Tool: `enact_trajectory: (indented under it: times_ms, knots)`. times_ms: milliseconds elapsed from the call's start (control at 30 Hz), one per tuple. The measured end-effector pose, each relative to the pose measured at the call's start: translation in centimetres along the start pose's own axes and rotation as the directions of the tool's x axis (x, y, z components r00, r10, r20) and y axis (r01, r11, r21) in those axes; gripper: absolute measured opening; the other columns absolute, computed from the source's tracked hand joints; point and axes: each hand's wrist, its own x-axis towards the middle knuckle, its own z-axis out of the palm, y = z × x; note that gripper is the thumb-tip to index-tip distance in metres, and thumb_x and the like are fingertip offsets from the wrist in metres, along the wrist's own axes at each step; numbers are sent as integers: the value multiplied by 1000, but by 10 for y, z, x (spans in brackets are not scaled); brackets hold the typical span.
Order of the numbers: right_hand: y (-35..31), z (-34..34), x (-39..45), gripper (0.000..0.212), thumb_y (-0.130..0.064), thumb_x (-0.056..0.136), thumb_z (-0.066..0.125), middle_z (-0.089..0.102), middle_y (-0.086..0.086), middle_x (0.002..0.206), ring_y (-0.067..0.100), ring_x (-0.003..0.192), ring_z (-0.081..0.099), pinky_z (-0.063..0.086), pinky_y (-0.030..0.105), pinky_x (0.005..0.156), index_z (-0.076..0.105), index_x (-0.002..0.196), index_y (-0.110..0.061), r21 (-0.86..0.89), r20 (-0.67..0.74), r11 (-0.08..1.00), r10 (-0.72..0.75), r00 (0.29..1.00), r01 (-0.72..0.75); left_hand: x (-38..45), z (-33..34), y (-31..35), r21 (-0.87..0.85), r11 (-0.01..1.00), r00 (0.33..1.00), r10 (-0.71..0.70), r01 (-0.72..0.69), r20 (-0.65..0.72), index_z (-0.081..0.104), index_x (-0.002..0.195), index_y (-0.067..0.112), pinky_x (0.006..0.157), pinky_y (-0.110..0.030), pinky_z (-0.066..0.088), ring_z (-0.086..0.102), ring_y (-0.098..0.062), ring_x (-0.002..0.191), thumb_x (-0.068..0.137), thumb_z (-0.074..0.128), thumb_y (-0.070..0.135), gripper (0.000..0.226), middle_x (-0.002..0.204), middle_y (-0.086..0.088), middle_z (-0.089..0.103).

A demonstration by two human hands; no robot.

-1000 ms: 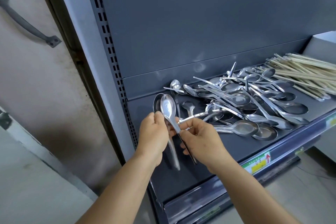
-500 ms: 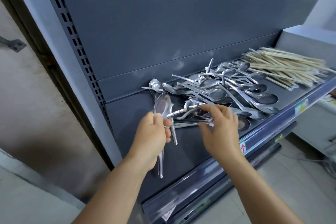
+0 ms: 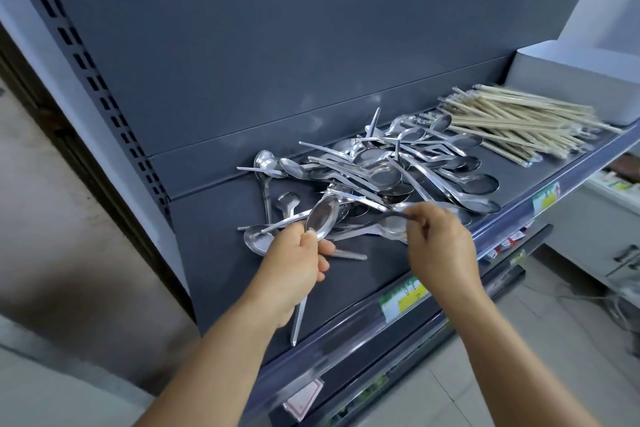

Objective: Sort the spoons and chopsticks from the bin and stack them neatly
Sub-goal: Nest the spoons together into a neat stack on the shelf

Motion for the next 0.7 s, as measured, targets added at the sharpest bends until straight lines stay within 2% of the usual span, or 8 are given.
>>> enact_trajectory:
  times_ms: [67, 133, 200, 300, 400, 500, 600, 700]
  knots:
    - [1, -6, 4, 22, -16, 94, 44, 56, -1, 92, 4, 76, 45, 33, 23, 64, 64, 102, -23, 76, -81, 996, -32, 996, 38, 1, 1, -1, 7, 1000, 1000, -8, 8, -11, 56, 90, 8, 55, -20, 44, 51, -7, 60, 98, 32, 13, 26, 83, 4, 64]
    - [0, -12, 9, 20, -16, 95, 45, 53, 1, 89, -13, 79, 43, 34, 5, 60, 64, 99, -22, 158, -143, 985, -51, 988, 73, 3, 2, -1, 5, 1000, 1000, -16, 16, -18, 57, 89, 10, 53, -18, 44, 51, -6, 58, 99, 32, 13, 26, 82, 4, 64]
    - [1, -17, 14, 18, -16, 95, 46, 56, 6, 91, -19, 80, 43, 34, -1, 62, 63, 96, -22, 225, -158, 971, -48, 986, 84, 4, 4, 0, -8, 1000, 999, -27, 27, -20, 56, 87, 11, 53, -18, 44, 51, -7, 58, 99, 33, 13, 26, 82, 4, 64]
    - [0, -19, 21, 20, -15, 96, 45, 68, 1, 90, 7, 80, 57, 43, 15, 70, 63, 92, -22, 373, -27, 927, -38, 999, 46, 6, 10, 2, 2, 999, 999, -40, 40, 3, 57, 86, 9, 58, -22, 45, 52, -11, 63, 98, 33, 12, 27, 85, -1, 64]
    - [-6, -16, 22, 20, -10, 93, 49, 72, 1, 79, 25, 69, 60, 44, 16, 60, 67, 88, -15, 547, 145, 837, -81, 986, -12, 5, 16, 7, 2, 999, 998, -36, 36, 53, 57, 86, 8, 57, -22, 46, 54, -11, 64, 97, 33, 12, 27, 85, -3, 65]
    - [-15, -7, 18, 18, -5, 90, 57, 68, 11, 77, 10, 56, 52, 43, 20, 58, 66, 81, -18, 624, 252, 781, -163, 954, -31, -1, 18, 13, -40, 999, 993, -10, 15, 121, 60, 88, 11, 57, -20, 51, 63, -10, 64, 99, 34, 13, 29, 80, -1, 69]
    - [-23, 6, 17, 20, -6, 84, 66, 62, 1, 67, 10, 60, 51, 43, 27, 61, 61, 73, -22, 650, 271, 757, -159, 950, -59, -6, 15, 16, -93, 996, 986, 11, 4, 164, 63, 97, 10, 56, -23, 52, 66, -11, 61, 101, 33, 13, 30, 82, -3, 73]
    - [-32, 20, 15, 22, -11, 79, 71, 54, -12, 57, 6, 55, 47, 42, 24, 59, 55, 69, -23, 648, 259, 758, -129, 957, -74, -11, 7, 14, -107, 994, 980, 18, 3, 197, 61, 104, 9, 53, -22, 49, 62, -12, 57, 101, 35, 15, 27, 91, -7, 71]
